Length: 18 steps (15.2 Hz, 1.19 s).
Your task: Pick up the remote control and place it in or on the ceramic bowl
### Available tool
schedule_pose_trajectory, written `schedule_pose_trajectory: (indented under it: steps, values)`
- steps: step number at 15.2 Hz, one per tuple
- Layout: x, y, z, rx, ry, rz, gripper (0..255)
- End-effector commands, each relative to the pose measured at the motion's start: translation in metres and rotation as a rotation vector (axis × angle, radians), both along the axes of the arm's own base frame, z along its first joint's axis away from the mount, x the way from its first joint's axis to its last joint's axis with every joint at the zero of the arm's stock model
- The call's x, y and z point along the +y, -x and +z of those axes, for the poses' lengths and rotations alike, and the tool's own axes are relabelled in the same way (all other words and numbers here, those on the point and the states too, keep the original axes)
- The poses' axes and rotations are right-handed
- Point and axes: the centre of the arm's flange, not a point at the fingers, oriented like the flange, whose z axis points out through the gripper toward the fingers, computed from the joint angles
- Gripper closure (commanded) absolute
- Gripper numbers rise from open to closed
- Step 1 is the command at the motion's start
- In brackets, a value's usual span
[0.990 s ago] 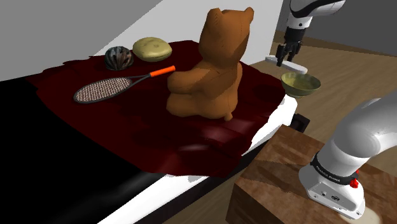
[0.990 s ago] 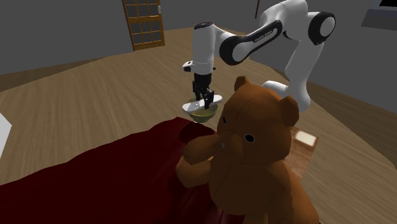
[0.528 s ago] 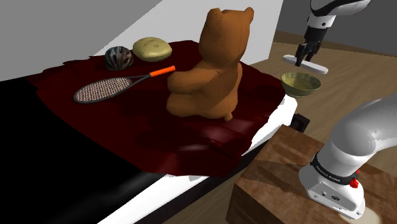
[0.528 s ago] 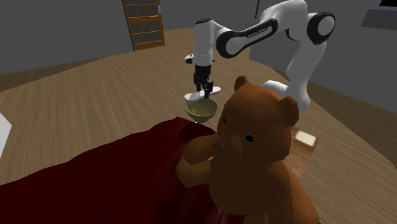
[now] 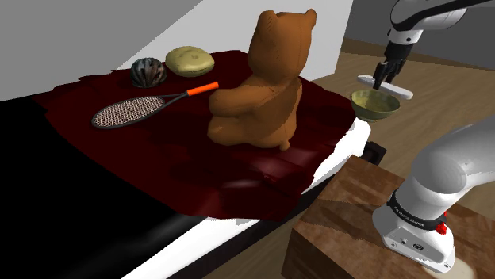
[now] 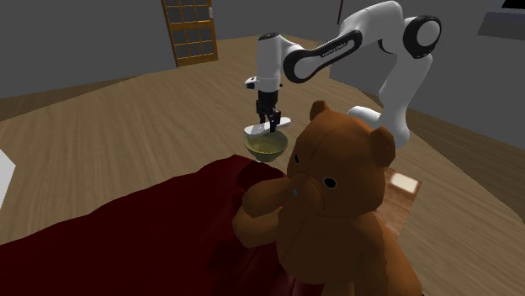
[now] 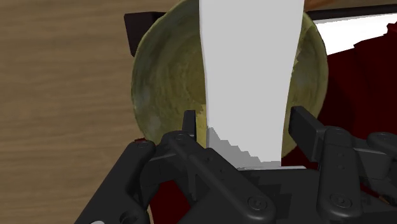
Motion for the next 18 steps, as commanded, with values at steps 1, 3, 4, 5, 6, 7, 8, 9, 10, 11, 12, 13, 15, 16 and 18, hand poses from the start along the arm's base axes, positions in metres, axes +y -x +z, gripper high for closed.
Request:
schedule_pose_trajectory:
  steps: [1,3,4,5,6,7,8,9,10,11,12,13,15,16,18]
  values:
    - [0.001,0.000,-0.011,-0.001,0.001,0.000,255]
    - [0.001,0.000,-0.021,-0.001,0.001,0.000,255]
    - [0.001,0.000,-0.026,-0.001,0.001,0.000,255]
    - [0.001,0.000,-0.032,-0.001,0.001,0.000,255]
    - [0.001,0.000,-0.037,-0.001,0.001,0.000,255]
    - [0.001,0.000,-0.044,-0.001,0.001,0.000,255]
    - [0.001,0.000,-0.044,-0.001,0.001,0.000,255]
    - [0.001,0.000,-0.044,-0.001,0.001,0.000,255]
    - [0.001,0.000,-0.044,-0.001,0.001,0.000,255]
    - [0.001,0.000,-0.044,-0.001,0.001,0.000,255]
    - [0.001,0.000,-0.044,-0.001,0.001,0.000,255]
    - [0.001,0.000,-0.044,-0.001,0.001,0.000,255]
    - [0.001,0.000,-0.044,-0.001,0.001,0.000,255]
    - [0.001,0.000,-0.044,-0.001,0.001,0.000,0]
    - [0.001,0.000,-0.044,-0.001,0.001,0.000,0]
